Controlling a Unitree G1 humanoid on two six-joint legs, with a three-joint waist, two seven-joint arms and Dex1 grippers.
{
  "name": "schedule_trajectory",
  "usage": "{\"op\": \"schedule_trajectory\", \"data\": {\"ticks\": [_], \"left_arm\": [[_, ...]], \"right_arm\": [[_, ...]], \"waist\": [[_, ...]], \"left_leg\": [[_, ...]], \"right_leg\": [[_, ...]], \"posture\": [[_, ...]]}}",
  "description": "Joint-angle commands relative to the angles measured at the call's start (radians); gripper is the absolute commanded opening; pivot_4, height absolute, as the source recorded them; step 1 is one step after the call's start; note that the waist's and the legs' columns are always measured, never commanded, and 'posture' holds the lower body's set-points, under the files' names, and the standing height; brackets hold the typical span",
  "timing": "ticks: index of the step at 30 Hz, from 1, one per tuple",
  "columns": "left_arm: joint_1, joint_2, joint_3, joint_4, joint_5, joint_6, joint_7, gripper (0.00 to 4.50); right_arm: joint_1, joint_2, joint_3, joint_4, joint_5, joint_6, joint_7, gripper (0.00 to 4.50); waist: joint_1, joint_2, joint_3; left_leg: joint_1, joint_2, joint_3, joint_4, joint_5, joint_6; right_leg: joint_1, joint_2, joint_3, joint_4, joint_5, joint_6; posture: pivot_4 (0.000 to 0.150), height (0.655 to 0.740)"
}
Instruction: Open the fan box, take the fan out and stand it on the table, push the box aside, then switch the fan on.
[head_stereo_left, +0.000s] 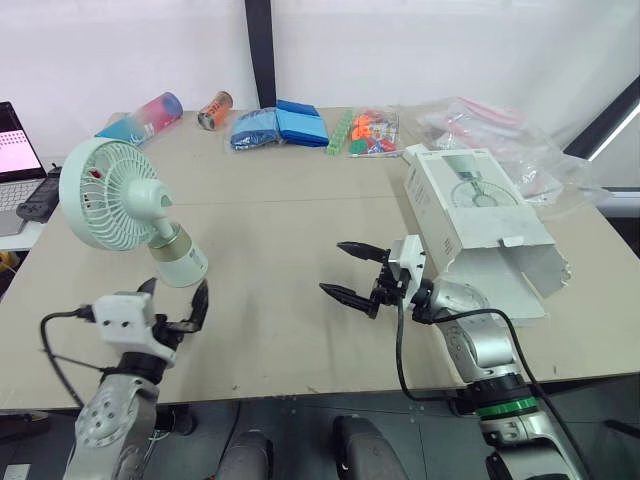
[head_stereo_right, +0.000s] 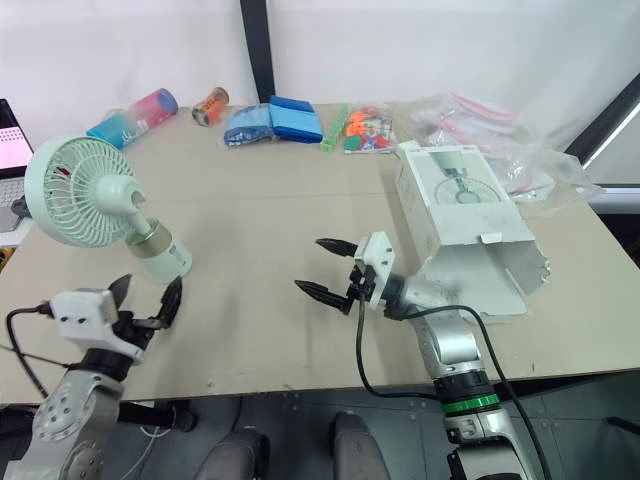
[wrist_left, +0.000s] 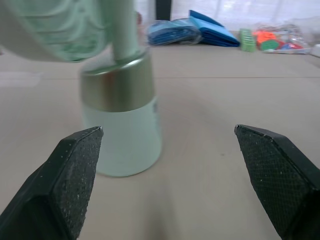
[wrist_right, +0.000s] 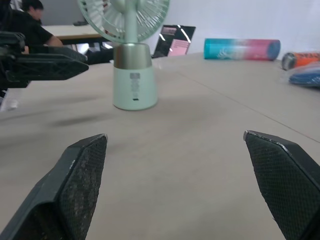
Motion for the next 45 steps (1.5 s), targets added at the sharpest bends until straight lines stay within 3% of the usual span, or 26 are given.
{"op": "schedule_trajectory", "data": {"ticks": [1,10,23,45], "left_arm": [[0.038,-0.021,0.077,-0.072,-0.052,-0.027,0.025,4.5],[0.059,0.008,0.148,-0.083,-0.137,-0.021,-0.01,4.5],[-0.007,0.194,0.292,-0.07,-0.375,0.141,-0.029,4.5],[-0.23,0.409,0.343,0.141,-0.394,0.232,-0.099,4.5]], "right_arm": [[-0.037,-0.004,0.0,-0.04,0.033,0.001,0.04,4.45],[-0.085,-0.023,-0.019,-0.008,0.072,0.011,0.125,4.45],[-0.085,-0.025,-0.002,0.026,0.023,-0.037,0.129,4.45],[-0.065,-0.025,-0.002,0.004,0.002,-0.033,0.102,4.45]], "waist": [[0.0,0.0,0.0],[0.0,-0.001,0.0],[-0.001,-0.001,0.0],[-0.002,-0.001,0.0]], "left_leg": [[0.0,0.0,0.0,0.0,0.0,0.0],[0.0,0.0,0.0,0.0,0.0,0.0],[0.001,0.001,0.0,0.0,0.0,0.0],[0.001,0.001,0.0,0.0,0.0,-0.001]], "right_leg": [[0.0,0.0,0.0,0.0,0.0,0.0],[0.0,0.0,-0.001,0.0,-0.001,0.0],[0.0,0.001,-0.001,0.0,-0.001,-0.001],[0.0,0.001,-0.002,0.001,-0.001,-0.002]], "posture": [[0.15,0.74],[0.15,0.74],[0.15,0.74],[0.15,0.74]]}}
